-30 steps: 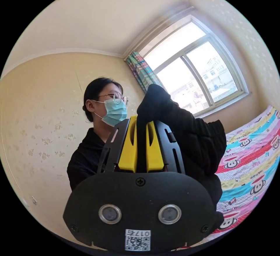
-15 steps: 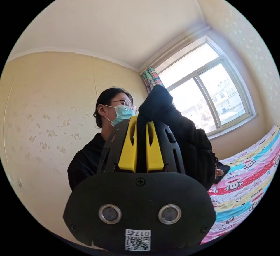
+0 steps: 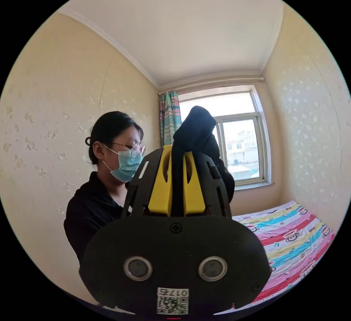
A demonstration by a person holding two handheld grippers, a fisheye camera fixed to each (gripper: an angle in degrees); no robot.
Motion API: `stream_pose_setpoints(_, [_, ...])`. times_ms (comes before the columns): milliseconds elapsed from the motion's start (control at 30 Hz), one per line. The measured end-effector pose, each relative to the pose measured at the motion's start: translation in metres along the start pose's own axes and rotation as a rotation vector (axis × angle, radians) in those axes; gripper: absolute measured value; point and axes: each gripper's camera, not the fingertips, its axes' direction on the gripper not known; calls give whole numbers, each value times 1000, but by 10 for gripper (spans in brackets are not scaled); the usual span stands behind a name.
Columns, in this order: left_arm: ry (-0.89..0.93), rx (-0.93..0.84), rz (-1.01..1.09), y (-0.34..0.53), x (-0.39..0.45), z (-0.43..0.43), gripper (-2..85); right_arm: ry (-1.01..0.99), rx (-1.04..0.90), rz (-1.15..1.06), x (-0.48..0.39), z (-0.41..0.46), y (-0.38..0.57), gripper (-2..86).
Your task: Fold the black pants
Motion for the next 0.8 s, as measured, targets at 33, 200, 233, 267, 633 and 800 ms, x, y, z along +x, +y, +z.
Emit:
stream_pose_setpoints(33, [-13, 1, 15, -9, 4, 0, 24, 26, -7, -12, -12, -1, -9, 6])
stream_pose_setpoints(200, [-114, -6, 188, -75, 38, -1, 23, 159, -49, -61, -66, 11, -37, 5])
stream_pose_setpoints(233, [-129, -12, 191, -80, 38, 0, 23, 200, -54, -61, -70, 11, -46, 4])
stream_pose_setpoints(267, [-164, -17, 202, -88, 35, 3, 23, 232, -54, -49, -67, 8, -54, 3])
stream_pose_setpoints(633, [-239, -240, -41, -9, -161, 143, 27, 387, -113, 264, 189, -54, -84, 7])
stream_pose_setpoints(800, [-244, -355, -222, 167, -382, 276, 40, 541, -215, 357, 465, -96, -51, 27])
